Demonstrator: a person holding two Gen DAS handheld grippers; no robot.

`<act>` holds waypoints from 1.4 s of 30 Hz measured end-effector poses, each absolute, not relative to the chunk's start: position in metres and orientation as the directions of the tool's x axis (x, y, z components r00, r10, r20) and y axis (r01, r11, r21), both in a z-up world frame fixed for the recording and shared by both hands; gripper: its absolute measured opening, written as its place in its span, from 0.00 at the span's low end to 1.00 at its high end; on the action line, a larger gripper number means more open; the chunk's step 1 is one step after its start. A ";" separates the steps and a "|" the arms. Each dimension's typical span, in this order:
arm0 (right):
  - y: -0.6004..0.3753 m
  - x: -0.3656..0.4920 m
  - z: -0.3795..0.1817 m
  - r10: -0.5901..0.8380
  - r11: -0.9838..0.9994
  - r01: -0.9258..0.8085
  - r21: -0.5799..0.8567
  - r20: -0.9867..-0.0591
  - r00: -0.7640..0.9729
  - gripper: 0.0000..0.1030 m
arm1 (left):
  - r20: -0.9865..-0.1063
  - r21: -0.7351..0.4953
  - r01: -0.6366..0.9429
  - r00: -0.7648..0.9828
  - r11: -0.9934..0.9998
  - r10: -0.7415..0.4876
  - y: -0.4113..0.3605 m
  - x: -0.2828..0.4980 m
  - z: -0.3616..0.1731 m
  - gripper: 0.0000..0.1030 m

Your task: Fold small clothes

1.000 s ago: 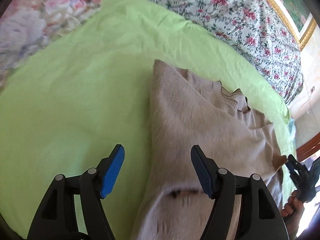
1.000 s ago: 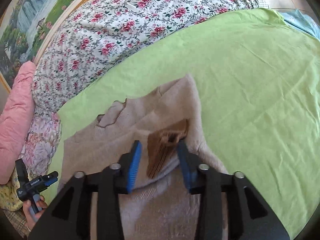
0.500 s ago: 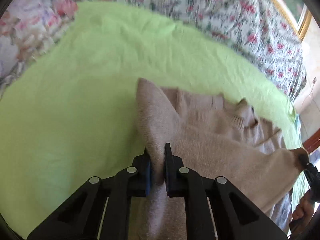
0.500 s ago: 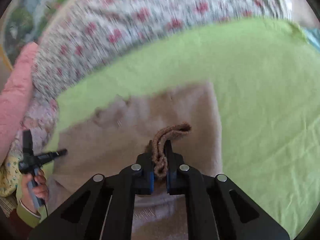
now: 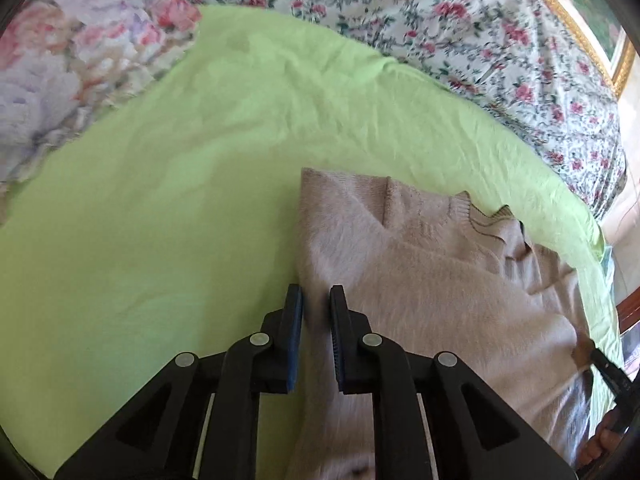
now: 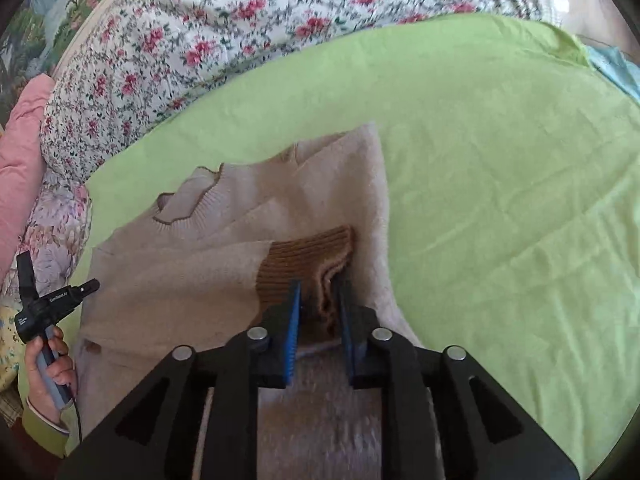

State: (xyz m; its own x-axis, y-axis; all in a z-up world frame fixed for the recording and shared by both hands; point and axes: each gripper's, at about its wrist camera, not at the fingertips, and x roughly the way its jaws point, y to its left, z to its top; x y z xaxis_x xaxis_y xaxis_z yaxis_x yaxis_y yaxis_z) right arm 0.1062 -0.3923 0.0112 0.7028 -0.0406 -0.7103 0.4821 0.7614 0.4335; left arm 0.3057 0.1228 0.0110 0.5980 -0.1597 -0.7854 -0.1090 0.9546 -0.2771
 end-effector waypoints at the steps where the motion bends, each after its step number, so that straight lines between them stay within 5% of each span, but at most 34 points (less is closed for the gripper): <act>1: -0.391 0.098 0.015 -0.044 0.758 0.482 0.439 -0.703 0.710 0.27 | -0.778 -0.281 -0.106 0.607 0.954 -0.163 0.125 0.292 0.017 0.12; 13: -0.353 0.025 0.031 0.016 0.758 0.437 0.484 -0.684 0.729 0.34 | -0.791 -0.356 -0.080 0.557 0.931 -0.255 0.131 0.149 0.022 0.19; 22: -0.329 -0.024 0.034 0.032 0.771 0.414 0.484 -0.678 0.734 0.42 | -0.797 -0.364 -0.089 0.546 0.927 -0.260 0.140 0.064 0.016 0.33; 42: -0.308 -0.128 0.021 0.151 0.782 0.320 0.535 -0.660 0.736 0.47 | -0.850 -0.378 -0.007 0.399 0.926 -0.344 0.129 -0.048 -0.017 0.50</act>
State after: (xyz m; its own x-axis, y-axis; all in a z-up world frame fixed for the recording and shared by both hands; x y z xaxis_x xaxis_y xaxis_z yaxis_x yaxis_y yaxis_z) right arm -0.1279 -0.3085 0.0213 0.7362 0.1506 -0.6598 0.3197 0.7819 0.5351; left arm -0.0480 0.1287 -0.0173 0.3989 -0.3435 -0.8502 -0.0072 0.9260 -0.3775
